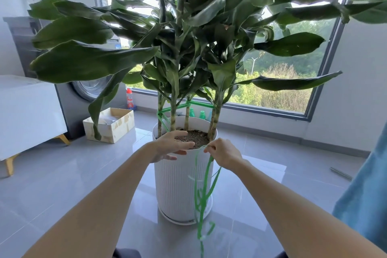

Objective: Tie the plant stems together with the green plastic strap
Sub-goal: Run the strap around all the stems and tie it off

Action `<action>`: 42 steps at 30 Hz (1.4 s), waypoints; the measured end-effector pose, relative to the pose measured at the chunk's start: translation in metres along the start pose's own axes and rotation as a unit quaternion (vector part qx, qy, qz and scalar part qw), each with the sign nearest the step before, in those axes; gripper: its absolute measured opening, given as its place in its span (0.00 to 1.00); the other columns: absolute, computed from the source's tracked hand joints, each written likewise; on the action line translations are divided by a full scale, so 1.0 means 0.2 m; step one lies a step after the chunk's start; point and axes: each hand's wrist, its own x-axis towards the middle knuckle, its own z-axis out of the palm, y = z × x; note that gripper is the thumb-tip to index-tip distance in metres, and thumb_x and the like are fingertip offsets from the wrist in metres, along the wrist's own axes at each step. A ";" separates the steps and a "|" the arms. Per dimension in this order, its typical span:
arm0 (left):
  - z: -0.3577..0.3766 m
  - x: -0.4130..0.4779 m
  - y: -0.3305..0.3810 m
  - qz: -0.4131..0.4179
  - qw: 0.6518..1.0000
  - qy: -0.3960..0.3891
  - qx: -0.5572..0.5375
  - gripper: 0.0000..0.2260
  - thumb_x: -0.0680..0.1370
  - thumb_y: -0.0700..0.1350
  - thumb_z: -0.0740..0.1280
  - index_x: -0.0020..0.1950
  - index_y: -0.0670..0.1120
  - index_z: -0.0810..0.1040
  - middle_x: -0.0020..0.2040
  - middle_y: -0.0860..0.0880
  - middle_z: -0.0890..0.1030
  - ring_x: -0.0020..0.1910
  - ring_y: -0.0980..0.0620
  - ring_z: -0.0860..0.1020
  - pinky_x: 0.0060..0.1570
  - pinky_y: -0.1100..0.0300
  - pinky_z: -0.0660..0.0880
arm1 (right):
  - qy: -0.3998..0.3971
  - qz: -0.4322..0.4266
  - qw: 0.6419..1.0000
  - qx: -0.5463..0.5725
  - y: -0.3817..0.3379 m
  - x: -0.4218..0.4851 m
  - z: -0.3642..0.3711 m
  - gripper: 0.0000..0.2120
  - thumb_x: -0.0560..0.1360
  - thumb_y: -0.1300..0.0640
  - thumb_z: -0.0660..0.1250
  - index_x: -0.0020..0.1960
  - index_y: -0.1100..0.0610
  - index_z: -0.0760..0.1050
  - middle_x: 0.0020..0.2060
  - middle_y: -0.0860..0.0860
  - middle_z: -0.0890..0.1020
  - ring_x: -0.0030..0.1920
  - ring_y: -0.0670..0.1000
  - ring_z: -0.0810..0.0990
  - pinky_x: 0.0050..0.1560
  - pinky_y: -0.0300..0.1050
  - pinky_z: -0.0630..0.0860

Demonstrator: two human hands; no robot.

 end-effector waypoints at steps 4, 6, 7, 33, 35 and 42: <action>0.05 -0.01 0.00 -0.012 0.994 -0.023 0.102 0.20 0.79 0.56 0.59 0.66 0.46 0.72 0.57 0.50 0.73 0.54 0.52 0.73 0.54 0.54 0.73 | 0.015 -0.028 0.999 -0.003 -0.03 -0.01 -0.01 0.13 0.80 0.54 0.59 0.50 0.54 0.83 0.46 0.52 0.84 0.42 0.53 0.80 0.40 0.46 0.74; 0.07 -0.01 -0.01 -0.014 0.994 -0.023 0.110 0.17 0.80 0.55 0.59 0.64 0.47 0.73 0.57 0.51 0.71 0.56 0.51 0.71 0.51 0.55 0.72 | 0.021 -0.038 0.999 -0.008 -0.04 -0.01 -0.01 0.13 0.80 0.54 0.59 0.50 0.54 0.82 0.44 0.52 0.84 0.38 0.52 0.77 0.33 0.43 0.69; 0.08 -0.01 -0.01 -0.013 0.994 -0.023 0.110 0.15 0.80 0.54 0.59 0.62 0.48 0.75 0.56 0.51 0.72 0.56 0.51 0.70 0.51 0.56 0.72 | 0.024 -0.041 0.999 -0.010 -0.04 -0.01 -0.01 0.13 0.80 0.54 0.59 0.50 0.54 0.82 0.43 0.52 0.83 0.36 0.50 0.75 0.30 0.42 0.66; -0.10 0.03 -0.14 0.060 0.964 0.222 0.131 0.15 0.79 0.52 0.63 0.57 0.42 0.77 0.49 0.48 0.74 0.49 0.50 0.71 0.49 0.58 0.67 | 0.023 0.134 0.987 0.087 0.08 0.04 0.00 0.16 0.77 0.67 0.52 0.56 0.56 0.75 0.54 0.59 0.80 0.50 0.58 0.78 0.56 0.52 0.77; -0.11 0.02 -0.14 0.061 0.963 0.219 0.147 0.14 0.79 0.51 0.63 0.56 0.42 0.77 0.47 0.46 0.74 0.47 0.49 0.71 0.47 0.59 0.66 | 0.035 0.148 0.983 0.107 0.08 0.05 0.00 0.16 0.78 0.65 0.52 0.56 0.56 0.76 0.54 0.58 0.80 0.54 0.59 0.79 0.58 0.52 0.75; -0.18 0.03 -0.23 0.015 0.948 0.263 0.179 0.13 0.82 0.43 0.58 0.51 0.40 0.81 0.48 0.43 0.81 0.44 0.49 0.75 0.45 0.59 0.69 | 0.029 0.191 0.976 0.104 0.10 0.05 0.00 0.14 0.77 0.64 0.54 0.57 0.59 0.76 0.52 0.58 0.81 0.54 0.57 0.79 0.59 0.50 0.75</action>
